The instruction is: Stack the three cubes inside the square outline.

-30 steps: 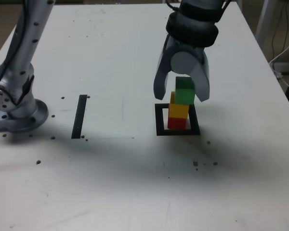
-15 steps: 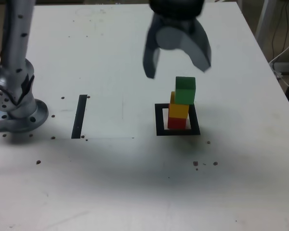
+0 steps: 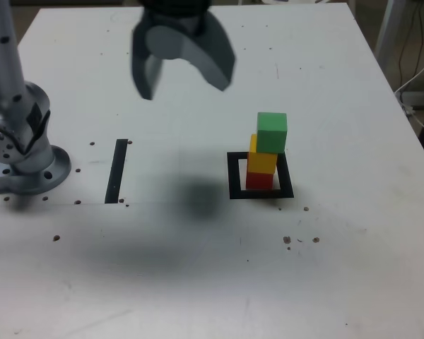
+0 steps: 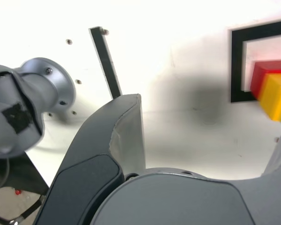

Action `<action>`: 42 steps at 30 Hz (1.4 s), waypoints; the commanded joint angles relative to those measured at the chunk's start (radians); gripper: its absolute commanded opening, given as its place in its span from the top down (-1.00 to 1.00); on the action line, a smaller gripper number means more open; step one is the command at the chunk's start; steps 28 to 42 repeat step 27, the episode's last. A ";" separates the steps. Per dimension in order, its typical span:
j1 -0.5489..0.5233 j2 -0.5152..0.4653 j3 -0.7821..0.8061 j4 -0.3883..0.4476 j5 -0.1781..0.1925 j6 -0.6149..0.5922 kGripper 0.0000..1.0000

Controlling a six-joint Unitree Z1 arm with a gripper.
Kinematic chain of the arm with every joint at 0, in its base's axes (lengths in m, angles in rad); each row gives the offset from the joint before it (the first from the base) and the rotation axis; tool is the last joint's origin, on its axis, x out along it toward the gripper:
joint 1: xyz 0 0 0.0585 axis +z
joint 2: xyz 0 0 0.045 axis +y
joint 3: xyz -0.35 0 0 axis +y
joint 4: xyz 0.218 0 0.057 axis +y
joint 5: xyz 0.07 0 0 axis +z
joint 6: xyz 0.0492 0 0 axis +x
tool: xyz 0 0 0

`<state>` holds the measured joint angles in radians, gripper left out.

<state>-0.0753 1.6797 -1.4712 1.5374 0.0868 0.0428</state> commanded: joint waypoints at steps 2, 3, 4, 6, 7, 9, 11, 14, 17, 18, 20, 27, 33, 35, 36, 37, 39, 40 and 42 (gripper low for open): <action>0.014 -0.070 0.212 -0.070 -0.011 -0.005 -0.99; 0.016 -0.082 0.251 -0.096 -0.016 -0.005 -0.99; 0.017 -0.091 0.288 -0.122 -0.021 -0.006 -0.99; 0.018 -0.105 0.359 -0.172 -0.030 -0.011 -0.99; 0.018 -0.112 0.395 -0.198 -0.034 -0.015 -0.99; 0.018 -0.125 0.463 -0.251 -0.042 -0.022 -0.99; 0.019 -0.137 0.526 -0.300 -0.051 -0.028 -0.99; 0.022 -0.146 0.602 -0.360 -0.067 -0.031 -0.99; 0.028 -0.148 0.661 -0.407 -0.080 -0.032 -0.99; 0.031 -0.148 0.682 -0.423 -0.084 -0.032 -0.99; 0.037 -0.148 0.706 -0.443 -0.088 -0.032 -0.99; 0.042 -0.148 0.726 -0.465 -0.094 -0.030 -0.99; 0.042 -0.148 0.726 -0.465 -0.094 -0.030 -0.99; 0.042 -0.148 0.726 -0.465 -0.094 -0.030 -0.99; 0.042 -0.148 0.726 -0.465 -0.094 -0.030 -0.99; 0.042 -0.148 0.726 -0.465 -0.094 -0.030 -0.99; 0.042 -0.148 0.726 -0.465 -0.094 -0.030 -0.99; 0.042 -0.148 0.726 -0.465 -0.094 -0.030 -0.99; 0.042 -0.148 0.726 -0.465 -0.094 -0.030 -0.99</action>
